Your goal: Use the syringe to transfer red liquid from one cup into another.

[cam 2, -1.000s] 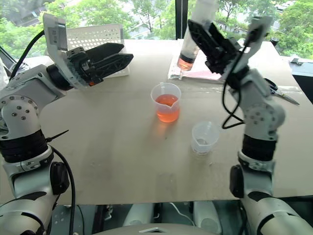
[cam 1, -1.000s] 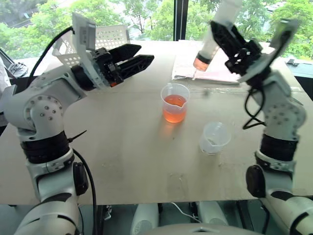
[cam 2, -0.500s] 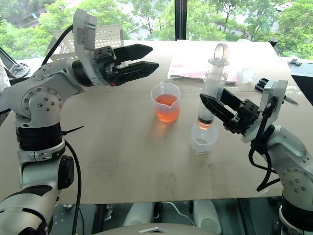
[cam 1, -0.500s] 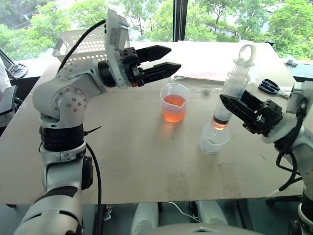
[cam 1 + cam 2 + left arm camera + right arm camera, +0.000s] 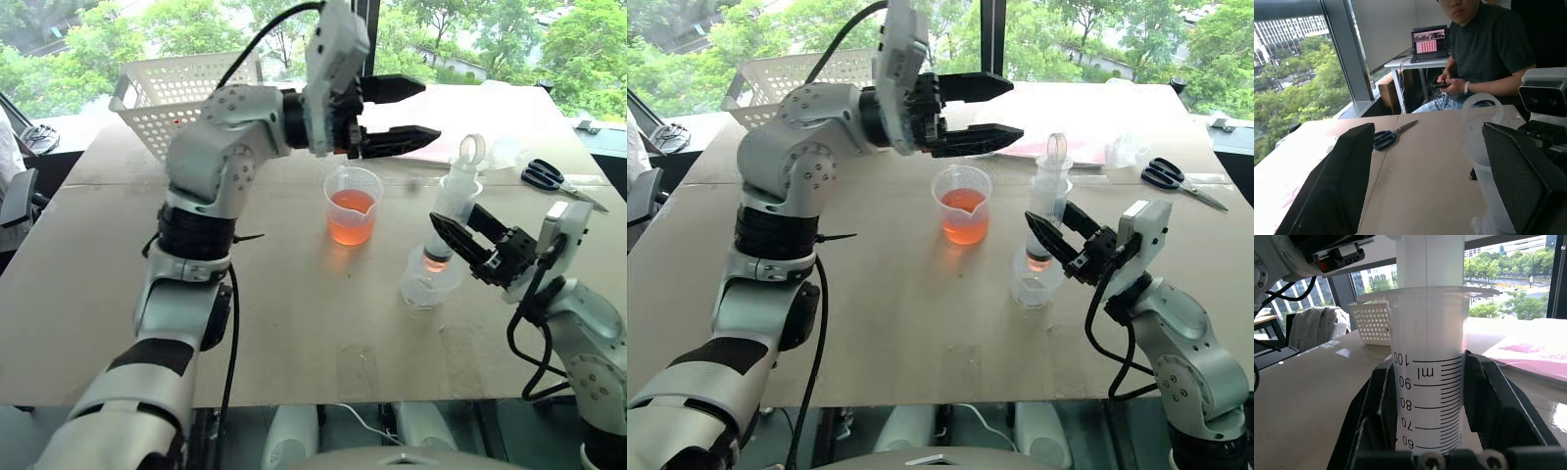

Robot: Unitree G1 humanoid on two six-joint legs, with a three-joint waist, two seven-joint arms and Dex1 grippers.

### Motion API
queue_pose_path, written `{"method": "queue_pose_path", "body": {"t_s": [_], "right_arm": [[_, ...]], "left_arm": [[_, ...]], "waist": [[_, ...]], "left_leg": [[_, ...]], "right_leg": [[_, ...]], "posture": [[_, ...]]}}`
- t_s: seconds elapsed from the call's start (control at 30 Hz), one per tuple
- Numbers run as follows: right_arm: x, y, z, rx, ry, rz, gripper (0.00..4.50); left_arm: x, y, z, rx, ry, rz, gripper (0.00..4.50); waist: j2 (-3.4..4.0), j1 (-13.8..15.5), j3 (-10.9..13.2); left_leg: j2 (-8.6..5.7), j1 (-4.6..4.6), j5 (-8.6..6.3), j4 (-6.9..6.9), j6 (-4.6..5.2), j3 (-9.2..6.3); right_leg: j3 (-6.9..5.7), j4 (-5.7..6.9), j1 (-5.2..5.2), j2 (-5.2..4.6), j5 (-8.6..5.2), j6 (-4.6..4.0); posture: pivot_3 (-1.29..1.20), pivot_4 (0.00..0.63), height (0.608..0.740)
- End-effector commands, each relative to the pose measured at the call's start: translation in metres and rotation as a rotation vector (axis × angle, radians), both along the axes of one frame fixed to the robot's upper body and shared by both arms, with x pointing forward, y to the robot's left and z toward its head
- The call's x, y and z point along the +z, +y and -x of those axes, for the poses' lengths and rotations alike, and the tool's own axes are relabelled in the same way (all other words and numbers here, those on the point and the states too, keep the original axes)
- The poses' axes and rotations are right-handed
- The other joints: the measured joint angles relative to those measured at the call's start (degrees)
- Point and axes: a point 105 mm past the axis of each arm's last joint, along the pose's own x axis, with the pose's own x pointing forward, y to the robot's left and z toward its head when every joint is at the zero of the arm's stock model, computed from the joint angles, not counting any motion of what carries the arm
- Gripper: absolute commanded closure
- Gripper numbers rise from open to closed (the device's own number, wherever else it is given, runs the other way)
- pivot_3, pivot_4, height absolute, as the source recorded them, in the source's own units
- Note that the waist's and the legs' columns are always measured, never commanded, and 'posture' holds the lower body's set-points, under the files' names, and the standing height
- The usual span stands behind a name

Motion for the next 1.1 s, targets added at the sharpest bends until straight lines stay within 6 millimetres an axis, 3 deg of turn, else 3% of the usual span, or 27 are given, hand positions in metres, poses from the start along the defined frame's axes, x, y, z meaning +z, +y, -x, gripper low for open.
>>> {"method": "queue_pose_path", "body": {"t_s": [0.03,0.2,0.23,0.3,0.47,0.5,0.6,0.8,1.1], "right_arm": [[0.009,0.004,0.006,0.009,-0.067,0.005,3.06],[0.008,0.006,0.007,0.007,-0.082,0.022,3.06],[0.008,0.007,0.007,0.006,-0.083,0.021,3.06],[0.008,0.007,0.008,0.004,-0.083,0.021,3.06],[0.009,0.005,0.007,-0.021,-0.077,-0.011,3.06],[0.011,0.003,0.007,-0.029,-0.077,-0.023,3.06],[0.013,0.001,0.006,-0.039,-0.079,-0.036,3.06],[0.013,-0.001,0.007,-0.039,-0.075,-0.026,3.06],[0.012,0.003,0.006,-0.015,-0.078,0.003,3.06]], "left_arm": [[0.007,-0.008,-0.001,-0.002,-0.103,-0.024,0.97],[0.004,-0.023,0.002,-0.07,-0.109,-0.036,0.97],[0.005,-0.025,0.002,-0.074,-0.105,-0.03,1.21],[0.007,-0.026,0.002,-0.08,-0.106,-0.023,1.86],[0.011,-0.02,0.004,-0.094,-0.082,-0.012,4.23],[0.01,-0.016,0.001,-0.083,-0.066,-0.012,4.5],[0.01,-0.004,-0.004,-0.059,-0.015,-0.01,4.5],[0.009,0.006,0.002,-0.071,-0.003,-0.016,1.8],[0.006,-0.016,0.006,-0.093,-0.02,-0.018,1.75]], "waist": [[0.0,-0.16,0.0],[0.0,-0.01,0.0],[0.0,0.0,0.0],[0.0,0.05,0.0],[0.0,-0.13,0.0],[0.0,-0.16,0.0],[0.0,-0.18,0.0],[0.0,0.17,0.0],[0.0,-0.02,0.0]], "left_leg": [[0.0,0.0,0.0,-0.01,0.0,0.01],[0.01,0.0,0.0,-0.01,0.0,-0.01],[0.01,0.0,0.0,-0.01,0.0,0.01],[0.01,0.0,0.0,-0.01,0.01,0.01],[0.01,0.0,0.0,-0.01,0.0,0.0],[0.02,0.0,0.0,-0.01,0.0,-0.01],[0.03,0.02,0.0,-0.01,0.01,-0.02],[0.04,-0.01,0.0,-0.01,0.01,-0.03],[0.02,-0.01,0.0,0.02,0.01,-0.03]], "right_leg": [[0.01,-0.02,0.0,0.0,0.0,0.0],[0.0,-0.03,0.0,0.03,0.0,0.0],[0.01,-0.03,0.0,0.02,0.0,0.0],[0.01,-0.04,0.01,0.02,0.0,0.0],[0.01,-0.05,0.01,0.02,0.0,0.0],[0.01,-0.04,0.01,0.03,0.0,0.0],[0.01,-0.03,0.01,0.05,0.0,0.0],[-0.02,-0.04,0.01,0.03,0.0,0.0],[-0.02,-0.04,0.03,0.03,0.0,0.0]], "posture": [[0.0,0.15,0.74],[0.0,0.15,0.74],[0.0,0.15,0.74],[0.0,0.15,0.74],[0.0,0.15,0.74],[0.0,0.15,0.74],[0.0,0.15,0.74],[0.0,0.15,0.74],[0.0,0.15,0.74]]}}
